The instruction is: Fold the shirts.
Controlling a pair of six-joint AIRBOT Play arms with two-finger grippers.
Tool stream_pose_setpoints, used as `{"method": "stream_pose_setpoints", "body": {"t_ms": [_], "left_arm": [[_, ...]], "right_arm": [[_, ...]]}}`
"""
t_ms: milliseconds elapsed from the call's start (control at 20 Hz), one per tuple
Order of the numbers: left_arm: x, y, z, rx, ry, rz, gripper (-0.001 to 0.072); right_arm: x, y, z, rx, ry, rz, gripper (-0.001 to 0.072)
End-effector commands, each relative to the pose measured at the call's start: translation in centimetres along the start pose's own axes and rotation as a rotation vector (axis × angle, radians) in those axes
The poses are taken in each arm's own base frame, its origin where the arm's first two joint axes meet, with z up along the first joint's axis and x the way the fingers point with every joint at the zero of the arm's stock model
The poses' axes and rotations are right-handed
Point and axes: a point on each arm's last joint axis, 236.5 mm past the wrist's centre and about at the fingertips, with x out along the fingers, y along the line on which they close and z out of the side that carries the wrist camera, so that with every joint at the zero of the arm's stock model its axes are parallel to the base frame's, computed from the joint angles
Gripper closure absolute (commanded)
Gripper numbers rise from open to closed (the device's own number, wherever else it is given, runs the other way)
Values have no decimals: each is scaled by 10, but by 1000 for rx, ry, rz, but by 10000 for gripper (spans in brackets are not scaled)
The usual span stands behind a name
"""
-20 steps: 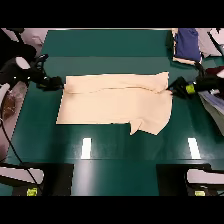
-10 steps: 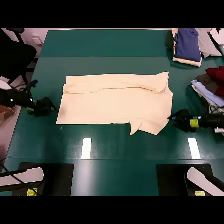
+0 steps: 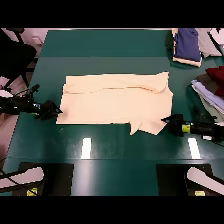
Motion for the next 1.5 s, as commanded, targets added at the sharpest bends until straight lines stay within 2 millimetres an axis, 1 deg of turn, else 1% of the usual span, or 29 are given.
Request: {"method": "stream_pose_setpoints", "body": {"t_ms": [0, 100, 150, 200, 250, 300, 350, 400, 500, 650, 750, 800, 900, 1000, 1050, 1100, 1150, 1200, 1250, 1350, 1400, 1450], "left_arm": [[1, -3, -2, -2, 5, -16, 189], [0, -2, -2, -5, 4, -15, 189], [-1, 1, -3, -4, 9, -5, 189], [-1, 6, -7, 2, 27, 14, 189], [-1, 15, -13, 12, 50, 51, 190], [-2, 24, -18, 23, 71, 90, 189], [-3, 29, -22, 38, 90, 110, 189], [-3, 29, -24, 51, 101, 111, 189], [-4, 32, -25, 55, 103, 122, 189], [-4, 37, -18, 59, 76, 144, 189], [0, 33, -18, 43, 65, 121, 190], [6, 28, -22, 27, 68, 83, 190], [21, 19, -38, -18, 88, 11, 189], [39, 18, -61, -25, 142, 3, 190], [47, 16, -69, -21, 157, 4, 191], [55, 10, -71, -15, 153, -6, 237], [60, 2, -66, -14, 132, -21, 401], [63, -9, -60, -20, 106, -47, 614], [64, -26, -53, -31, 75, -106, 685], [55, -54, -46, -33, 36, -203, 686], [48, -62, -48, -16, 34, -220, 686], [38, -71, -55, 16, 40, -225, 687]], "right_arm": [[27, -1, -7, -18, 75, -8, 160], [37, 4, -6, -56, 95, -26, 317], [39, 8, -4, -79, 97, -31, 414], [39, 13, -2, -99, 95, -30, 543], [37, 17, 2, -118, 80, -30, 656], [33, 23, 7, -141, 56, -28, 695], [28, 28, 12, -158, 30, -24, 695], [22, 33, 17, -166, 6, -20, 696], [9, 38, 24, -176, -39, -10, 697], [-3, 41, 27, -173, -59, 10, 696], [-4, 41, 25, -169, -51, 18, 697], [-4, 42, 25, -168, -51, 21, 697], [-1, 44, 23, -177, -45, 19, 697], [3, 46, 18, -191, -27, 16, 696], [5, 48, 15, -198, -18, 17, 696], [7, 50, 14, -201, -13, 21, 696], [8, 52, 12, -200, -8, 29, 696], [9, 57, 9, -201, 2, 44, 696], [7, 61, 6, -215, 7, 50, 696], [-4, 74, 0, -258, -14, 63, 696], [-14, 80, -1, -275, -37, 68, 696], [-27, 84, -3, -291, -66, 62, 697]]}}
